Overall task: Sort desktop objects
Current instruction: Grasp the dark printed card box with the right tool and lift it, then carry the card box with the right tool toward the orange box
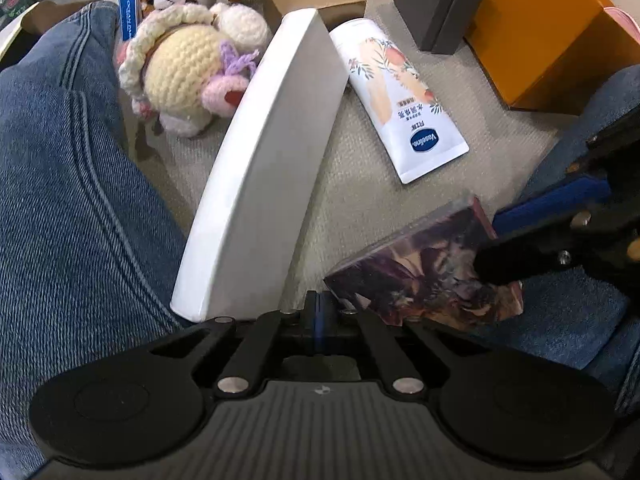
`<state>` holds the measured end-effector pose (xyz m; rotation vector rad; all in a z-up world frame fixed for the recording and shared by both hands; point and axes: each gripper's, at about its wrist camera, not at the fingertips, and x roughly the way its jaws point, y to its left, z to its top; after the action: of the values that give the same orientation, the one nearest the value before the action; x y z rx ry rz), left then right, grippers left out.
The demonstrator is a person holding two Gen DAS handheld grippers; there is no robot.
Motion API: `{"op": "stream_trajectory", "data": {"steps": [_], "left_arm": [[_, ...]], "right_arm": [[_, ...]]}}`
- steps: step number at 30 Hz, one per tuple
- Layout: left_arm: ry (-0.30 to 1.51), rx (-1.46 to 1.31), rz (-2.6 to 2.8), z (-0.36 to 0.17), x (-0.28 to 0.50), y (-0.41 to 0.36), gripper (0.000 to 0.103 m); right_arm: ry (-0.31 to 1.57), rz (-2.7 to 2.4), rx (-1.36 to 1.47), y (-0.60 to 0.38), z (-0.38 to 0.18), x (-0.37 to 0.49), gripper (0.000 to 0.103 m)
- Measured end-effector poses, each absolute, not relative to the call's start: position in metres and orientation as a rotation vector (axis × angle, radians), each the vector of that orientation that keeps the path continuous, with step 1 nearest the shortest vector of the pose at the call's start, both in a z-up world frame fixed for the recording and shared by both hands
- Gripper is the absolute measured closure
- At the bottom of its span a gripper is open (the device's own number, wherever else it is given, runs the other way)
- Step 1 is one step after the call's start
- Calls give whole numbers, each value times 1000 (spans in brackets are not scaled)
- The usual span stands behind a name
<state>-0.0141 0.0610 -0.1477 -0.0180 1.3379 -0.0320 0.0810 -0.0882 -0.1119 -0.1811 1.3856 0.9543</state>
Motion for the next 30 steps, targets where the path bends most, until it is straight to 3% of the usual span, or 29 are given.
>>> {"op": "stream_trajectory", "data": {"steps": [7,11,15,21,24,30], "left_arm": [[1346,-30,-19,-147,-23,69,103],[1339,-37,-18,-144,-26,70,103],[1327,-46,-28,-140,-31,72,103],[1304,-58,-39,-130,-39,79,103],[1293,-66,-40,-129,-42,81,103],[1277,-82,-58,-124,-50,85,103]], "right_arm": [[1338,969,-161,-82,-110,88,75],[1356,1031,-108,-74,-113,83,91],[1334,1015,-92,-70,-112,83,94],[1355,1005,-45,-65,-110,79,82],[1351,1000,-24,-67,-109,77,71],[1325,939,-43,-67,-107,76,63]]}}
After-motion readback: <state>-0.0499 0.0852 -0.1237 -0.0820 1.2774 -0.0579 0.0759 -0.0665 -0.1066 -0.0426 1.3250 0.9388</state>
